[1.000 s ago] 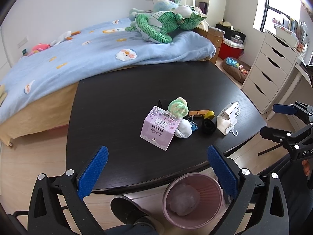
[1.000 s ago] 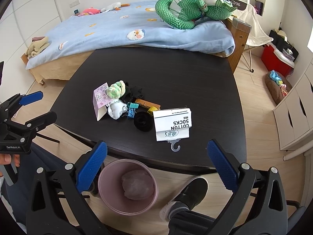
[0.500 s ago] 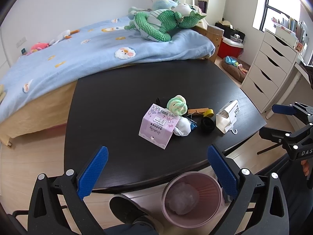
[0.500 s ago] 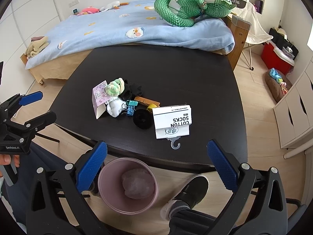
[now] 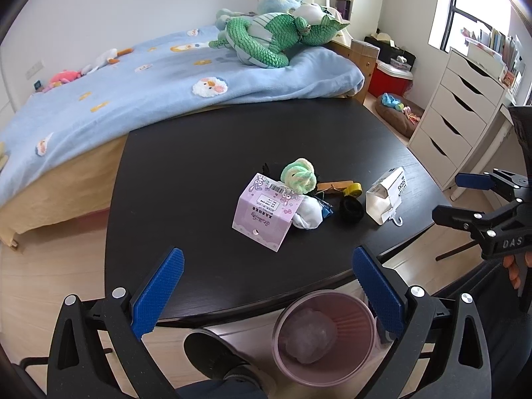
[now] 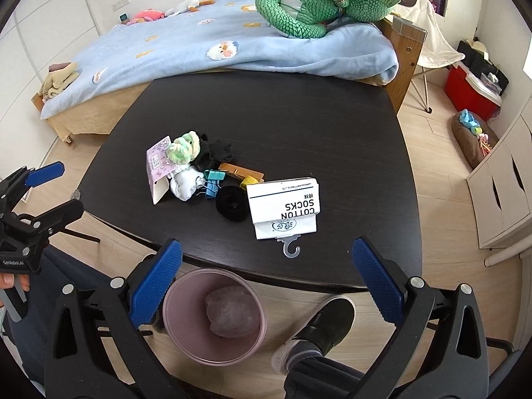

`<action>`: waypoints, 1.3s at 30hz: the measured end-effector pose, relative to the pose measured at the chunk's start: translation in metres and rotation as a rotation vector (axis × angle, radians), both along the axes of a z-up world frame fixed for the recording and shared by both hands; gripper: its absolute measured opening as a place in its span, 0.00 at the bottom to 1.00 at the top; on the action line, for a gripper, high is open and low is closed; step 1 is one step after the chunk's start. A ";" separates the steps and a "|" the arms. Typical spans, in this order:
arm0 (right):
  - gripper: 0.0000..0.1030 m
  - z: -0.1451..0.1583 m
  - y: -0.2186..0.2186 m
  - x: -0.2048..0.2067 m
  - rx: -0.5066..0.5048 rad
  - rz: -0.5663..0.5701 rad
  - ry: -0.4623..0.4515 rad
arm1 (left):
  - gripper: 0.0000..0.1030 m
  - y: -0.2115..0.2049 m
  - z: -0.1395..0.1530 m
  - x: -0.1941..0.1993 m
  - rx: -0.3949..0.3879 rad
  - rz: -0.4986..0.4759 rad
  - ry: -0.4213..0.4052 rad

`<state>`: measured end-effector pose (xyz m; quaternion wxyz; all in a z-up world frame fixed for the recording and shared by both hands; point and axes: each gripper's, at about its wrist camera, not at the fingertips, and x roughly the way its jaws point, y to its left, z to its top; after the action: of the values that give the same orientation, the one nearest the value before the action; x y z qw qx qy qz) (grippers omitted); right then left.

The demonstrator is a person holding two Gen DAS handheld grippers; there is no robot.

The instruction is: Collect trash

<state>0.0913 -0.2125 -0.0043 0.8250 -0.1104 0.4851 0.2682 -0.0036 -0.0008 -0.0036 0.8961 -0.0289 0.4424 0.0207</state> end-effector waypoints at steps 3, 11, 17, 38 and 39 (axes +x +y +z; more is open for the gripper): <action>0.97 -0.006 0.002 0.012 -0.008 0.003 0.019 | 0.94 0.000 -0.001 0.000 -0.001 -0.001 0.000; 0.97 -0.028 0.014 0.039 -0.049 0.057 0.060 | 0.94 0.002 -0.002 0.005 -0.001 0.000 0.009; 0.97 -0.048 0.020 0.058 -0.081 0.098 0.108 | 0.94 0.006 -0.004 0.008 -0.005 0.004 0.023; 0.63 -0.059 0.023 0.068 -0.083 0.141 0.134 | 0.94 0.009 -0.014 0.017 -0.014 -0.016 0.063; 0.63 -0.057 0.023 0.067 -0.079 0.137 0.131 | 0.94 0.010 -0.013 0.018 -0.013 -0.021 0.065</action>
<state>0.1582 -0.1891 -0.0611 0.7661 -0.1582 0.5396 0.3113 0.0140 0.0090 -0.0170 0.8813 -0.0293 0.4716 0.0095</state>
